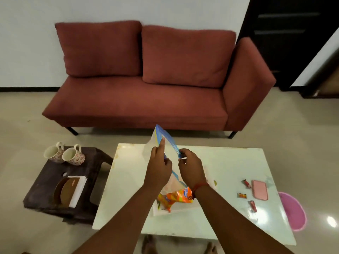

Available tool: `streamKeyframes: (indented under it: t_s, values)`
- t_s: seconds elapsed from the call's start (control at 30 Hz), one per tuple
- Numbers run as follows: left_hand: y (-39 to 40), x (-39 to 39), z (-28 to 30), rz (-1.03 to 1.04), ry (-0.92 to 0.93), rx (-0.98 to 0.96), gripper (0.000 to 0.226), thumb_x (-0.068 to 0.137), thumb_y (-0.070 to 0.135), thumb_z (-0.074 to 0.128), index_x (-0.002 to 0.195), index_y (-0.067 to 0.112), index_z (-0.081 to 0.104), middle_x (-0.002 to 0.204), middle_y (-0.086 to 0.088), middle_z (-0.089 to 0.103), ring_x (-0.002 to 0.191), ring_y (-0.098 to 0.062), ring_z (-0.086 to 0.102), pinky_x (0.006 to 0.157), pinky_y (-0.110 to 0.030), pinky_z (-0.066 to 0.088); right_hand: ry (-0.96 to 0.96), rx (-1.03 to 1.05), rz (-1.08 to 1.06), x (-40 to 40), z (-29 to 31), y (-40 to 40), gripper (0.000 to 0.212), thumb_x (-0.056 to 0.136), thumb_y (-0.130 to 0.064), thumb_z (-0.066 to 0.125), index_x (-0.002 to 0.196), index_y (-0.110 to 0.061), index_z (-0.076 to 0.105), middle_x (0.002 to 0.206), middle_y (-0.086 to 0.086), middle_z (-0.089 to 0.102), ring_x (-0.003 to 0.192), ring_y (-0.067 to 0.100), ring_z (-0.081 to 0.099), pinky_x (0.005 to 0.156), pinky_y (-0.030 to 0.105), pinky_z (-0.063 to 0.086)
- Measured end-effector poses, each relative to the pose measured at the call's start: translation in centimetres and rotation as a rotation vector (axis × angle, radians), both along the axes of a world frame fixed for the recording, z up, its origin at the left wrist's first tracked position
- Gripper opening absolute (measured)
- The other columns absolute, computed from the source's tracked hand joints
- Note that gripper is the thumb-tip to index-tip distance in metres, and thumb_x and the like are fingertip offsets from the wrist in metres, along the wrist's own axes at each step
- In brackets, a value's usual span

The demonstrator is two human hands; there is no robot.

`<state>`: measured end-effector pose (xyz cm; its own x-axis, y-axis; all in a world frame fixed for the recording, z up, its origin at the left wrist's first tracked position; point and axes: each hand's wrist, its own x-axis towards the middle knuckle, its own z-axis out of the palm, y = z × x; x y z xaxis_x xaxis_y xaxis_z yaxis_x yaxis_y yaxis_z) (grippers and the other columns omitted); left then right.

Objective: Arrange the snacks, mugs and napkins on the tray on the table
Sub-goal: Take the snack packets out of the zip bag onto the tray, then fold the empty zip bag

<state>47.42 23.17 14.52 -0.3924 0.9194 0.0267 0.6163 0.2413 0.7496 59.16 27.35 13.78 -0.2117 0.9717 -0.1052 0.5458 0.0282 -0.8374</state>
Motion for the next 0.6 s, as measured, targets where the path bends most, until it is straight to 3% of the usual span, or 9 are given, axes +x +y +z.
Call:
streamKeyframes:
  t_s: [0.1, 0.23, 0.3, 0.4, 0.43, 0.5, 0.6]
  values:
    - [1.7, 3.2, 2.6, 0.026, -0.157, 0.083, 0.079, 0.092, 0.003, 0.058, 0.155, 0.023, 0.014, 0.130, -0.008, 0.040, 0.107, -0.021, 0.058, 0.083, -0.024, 0.054, -0.014, 0.121, 0.035, 2.0, 3.0, 1.1, 0.035, 0.092, -0.002, 0.048, 0.123, -0.013, 0.063, 0.117, 0.002, 0.068, 0.106, 0.017, 0.062, 0.090, 0.025, 0.047]
    - [3.7, 6.2, 5.7, 0.086, -0.409, 0.114, 0.074, 0.095, 0.002, 0.054, 0.156, 0.021, 0.018, 0.147, -0.011, 0.038, 0.121, -0.025, 0.054, 0.098, -0.041, 0.053, 0.014, 0.202, 0.162, 4.5, 5.8, 1.9, 0.032, 0.099, -0.012, 0.047, 0.128, -0.014, 0.060, 0.121, 0.002, 0.064, 0.105, 0.013, 0.058, 0.082, 0.009, 0.039]
    - [4.3, 6.9, 6.8, 0.103, -0.611, 0.101, 0.071, 0.095, -0.001, 0.049, 0.155, 0.026, 0.020, 0.145, -0.012, 0.045, 0.118, -0.027, 0.057, 0.097, -0.045, 0.053, 0.004, 0.218, 0.193, 5.9, 6.8, 2.3, 0.036, 0.096, -0.015, 0.052, 0.132, -0.017, 0.056, 0.126, -0.001, 0.060, 0.108, 0.009, 0.056, 0.081, 0.003, 0.036]
    - [4.9, 7.6, 8.0, 0.061, -0.893, 0.127, 0.067, 0.096, -0.004, 0.044, 0.153, 0.025, 0.023, 0.127, -0.014, 0.058, 0.105, -0.024, 0.065, 0.084, -0.034, 0.059, -0.089, 0.307, 0.242, 7.7, 8.0, 2.9, 0.050, 0.087, -0.008, 0.060, 0.135, -0.021, 0.053, 0.129, -0.005, 0.057, 0.113, 0.011, 0.056, 0.088, 0.009, 0.038]
    - [4.9, 7.6, 8.3, 0.056, -0.918, 0.144, 0.067, 0.096, -0.006, 0.043, 0.152, 0.023, 0.024, 0.121, -0.012, 0.060, 0.102, -0.022, 0.066, 0.083, -0.031, 0.058, -0.094, 0.342, 0.221, 8.2, 8.5, 3.2, 0.050, 0.086, -0.003, 0.058, 0.132, -0.021, 0.055, 0.127, -0.004, 0.059, 0.112, 0.013, 0.058, 0.089, 0.013, 0.041]
    - [5.1, 7.2, 8.6, 0.073, -0.794, 0.153, 0.068, 0.093, -0.009, 0.047, 0.152, 0.018, 0.027, 0.122, -0.008, 0.059, 0.107, -0.022, 0.062, 0.091, -0.035, 0.055, -0.084, 0.411, 0.159, 9.1, 9.7, 4.0, 0.046, 0.085, 0.002, 0.053, 0.124, -0.019, 0.063, 0.120, -0.003, 0.066, 0.107, 0.014, 0.061, 0.090, 0.018, 0.044]
    - [4.8, 4.6, 8.5, 0.110, -0.471, 0.126, 0.082, 0.086, -0.002, 0.063, 0.154, 0.018, 0.022, 0.146, -0.007, 0.041, 0.131, -0.023, 0.046, 0.109, -0.043, 0.042, -0.041, 0.412, 0.191, 10.2, 12.1, 5.2, 0.043, 0.080, 0.007, 0.056, 0.110, -0.020, 0.071, 0.108, -0.007, 0.072, 0.099, 0.010, 0.064, 0.090, 0.021, 0.048]
